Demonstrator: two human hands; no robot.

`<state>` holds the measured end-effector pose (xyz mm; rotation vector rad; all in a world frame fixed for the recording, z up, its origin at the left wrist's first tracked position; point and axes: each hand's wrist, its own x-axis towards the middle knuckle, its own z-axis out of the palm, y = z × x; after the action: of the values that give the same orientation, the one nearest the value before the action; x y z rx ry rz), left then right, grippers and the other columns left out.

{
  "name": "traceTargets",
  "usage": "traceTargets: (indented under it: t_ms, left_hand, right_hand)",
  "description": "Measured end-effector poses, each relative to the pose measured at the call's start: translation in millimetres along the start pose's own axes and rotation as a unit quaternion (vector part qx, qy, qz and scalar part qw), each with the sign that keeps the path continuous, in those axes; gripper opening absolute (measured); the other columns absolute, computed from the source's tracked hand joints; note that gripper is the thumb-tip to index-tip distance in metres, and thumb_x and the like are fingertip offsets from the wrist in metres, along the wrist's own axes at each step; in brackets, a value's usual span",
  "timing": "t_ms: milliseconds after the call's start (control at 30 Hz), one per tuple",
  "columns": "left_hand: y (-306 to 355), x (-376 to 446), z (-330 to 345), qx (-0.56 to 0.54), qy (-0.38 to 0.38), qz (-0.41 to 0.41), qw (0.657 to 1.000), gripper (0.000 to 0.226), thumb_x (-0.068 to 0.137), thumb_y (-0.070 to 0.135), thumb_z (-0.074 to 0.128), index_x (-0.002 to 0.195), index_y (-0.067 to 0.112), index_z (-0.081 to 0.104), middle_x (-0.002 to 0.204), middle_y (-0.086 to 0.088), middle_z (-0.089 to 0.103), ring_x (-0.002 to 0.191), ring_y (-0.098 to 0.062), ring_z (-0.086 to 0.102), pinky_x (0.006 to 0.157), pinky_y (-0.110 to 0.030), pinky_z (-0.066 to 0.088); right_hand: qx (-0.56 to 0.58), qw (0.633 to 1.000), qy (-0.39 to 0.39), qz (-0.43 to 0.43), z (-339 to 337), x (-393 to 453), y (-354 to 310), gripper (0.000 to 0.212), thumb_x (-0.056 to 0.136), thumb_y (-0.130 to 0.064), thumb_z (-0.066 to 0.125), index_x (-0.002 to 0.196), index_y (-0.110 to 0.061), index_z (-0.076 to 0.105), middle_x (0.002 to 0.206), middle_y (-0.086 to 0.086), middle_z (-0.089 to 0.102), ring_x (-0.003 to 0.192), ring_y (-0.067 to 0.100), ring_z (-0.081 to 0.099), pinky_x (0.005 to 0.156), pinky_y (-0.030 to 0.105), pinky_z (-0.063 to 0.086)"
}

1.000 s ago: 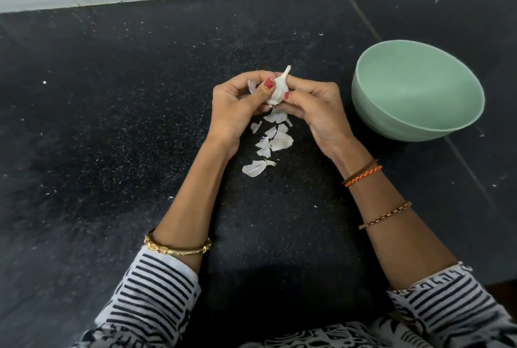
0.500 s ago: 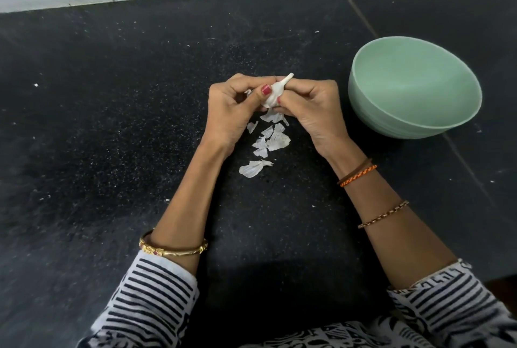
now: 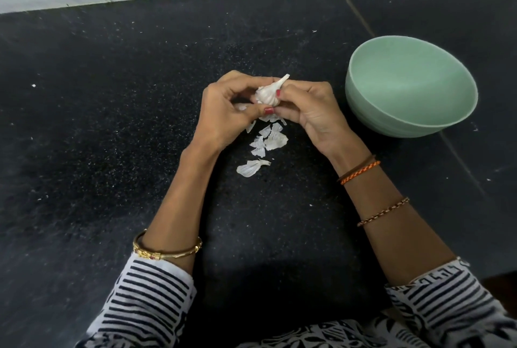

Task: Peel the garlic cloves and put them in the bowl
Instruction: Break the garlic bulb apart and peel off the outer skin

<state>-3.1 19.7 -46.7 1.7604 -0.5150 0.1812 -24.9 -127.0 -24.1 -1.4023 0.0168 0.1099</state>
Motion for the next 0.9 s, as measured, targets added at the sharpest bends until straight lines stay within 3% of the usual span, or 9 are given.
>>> traceTargets:
  t_ms: [67, 300, 367, 467, 500, 633, 800, 900]
  left_hand:
    - [-1, 0, -2, 0.02, -0.005, 0.015, 1.0, 0.048, 0.067, 0.01, 0.075, 0.112, 0.017, 0.06, 0.096, 0.002, 0.058, 0.084, -0.024, 0.061, 0.079, -0.024, 0.053]
    - [-6, -2, 1, 0.058, 0.006, 0.061, 0.996, 0.053, 0.063, 0.014, 0.079, 0.113, 0.01, 0.061, 0.094, 0.004, 0.057, 0.084, -0.009, 0.062, 0.071, -0.02, 0.056]
    - [-8, -2, 2, 0.084, 0.014, 0.078, 0.993, 0.049, 0.063, 0.015, 0.079, 0.109, 0.004, 0.065, 0.09, 0.007, 0.056, 0.079, -0.003, 0.06, 0.067, -0.021, 0.056]
    - [-8, -3, 5, 0.096, 0.02, 0.089, 0.991, 0.047, 0.064, 0.018, 0.078, 0.105, -0.001, 0.067, 0.086, -0.003, 0.057, 0.076, 0.002, 0.057, 0.065, -0.022, 0.056]
    - [-8, -4, 6, 0.099, 0.018, 0.093, 0.991, 0.047, 0.064, 0.019, 0.078, 0.105, -0.001, 0.067, 0.085, -0.005, 0.057, 0.075, 0.002, 0.057, 0.064, -0.021, 0.055]
    - [-6, -5, 8, 0.128, 0.009, 0.128, 0.984, 0.046, 0.068, 0.026, 0.076, 0.101, -0.004, 0.068, 0.081, -0.012, 0.06, 0.068, -0.016, 0.06, 0.057, -0.031, 0.052]
    - [-7, -5, 11, 0.17, 0.002, 0.154, 0.973, 0.029, 0.073, 0.023, 0.07, 0.091, 0.0, 0.072, 0.073, -0.015, 0.061, 0.068, -0.014, 0.054, 0.056, -0.026, 0.046]
    - [-8, -5, 11, 0.173, 0.015, 0.153, 0.973, 0.028, 0.072, 0.017, 0.074, 0.093, -0.001, 0.072, 0.076, -0.011, 0.062, 0.07, -0.01, 0.055, 0.057, -0.019, 0.046]
  right_hand:
    - [-0.007, 1.0, -0.009, 0.008, -2, 0, -1, 0.019, 0.083, 0.007, 0.056, 0.086, -0.006, 0.07, 0.081, 0.002, 0.073, 0.085, 0.014, 0.069, 0.075, 0.024, 0.055]
    - [-0.06, 0.998, -0.013, -0.003, -1, -4, -4, 0.019, 0.081, 0.009, 0.058, 0.093, -0.002, 0.07, 0.086, 0.006, 0.072, 0.084, 0.013, 0.069, 0.075, 0.022, 0.056]
    - [-0.091, 0.995, 0.011, -0.024, 1, -4, -2, 0.02, 0.078, 0.01, 0.062, 0.095, 0.002, 0.069, 0.089, 0.013, 0.071, 0.082, 0.018, 0.068, 0.077, 0.03, 0.057]
    - [-0.131, 0.99, 0.029, -0.042, 3, -4, -1, 0.017, 0.074, 0.012, 0.063, 0.087, 0.004, 0.071, 0.085, 0.033, 0.065, 0.074, 0.028, 0.061, 0.076, 0.047, 0.053]
    - [-0.14, 0.989, 0.031, -0.042, 3, -3, 0, 0.016, 0.072, 0.011, 0.064, 0.084, 0.004, 0.071, 0.083, 0.036, 0.063, 0.072, 0.029, 0.058, 0.072, 0.047, 0.051]
    - [-0.182, 0.981, 0.051, -0.035, 5, 0, 3, 0.014, 0.062, -0.002, 0.063, 0.073, -0.001, 0.071, 0.07, 0.027, 0.065, 0.062, 0.023, 0.058, 0.061, 0.039, 0.049]
    - [-0.201, 0.975, 0.088, -0.022, 7, 3, 3, 0.009, 0.064, -0.001, 0.059, 0.062, -0.007, 0.066, 0.052, 0.007, 0.057, 0.052, 0.012, 0.05, 0.054, 0.031, 0.042]
    - [-0.198, 0.976, 0.089, -0.018, 8, 3, 2, 0.021, 0.057, -0.013, 0.059, 0.069, 0.004, 0.066, 0.062, 0.021, 0.061, 0.058, 0.018, 0.051, 0.058, 0.036, 0.045]
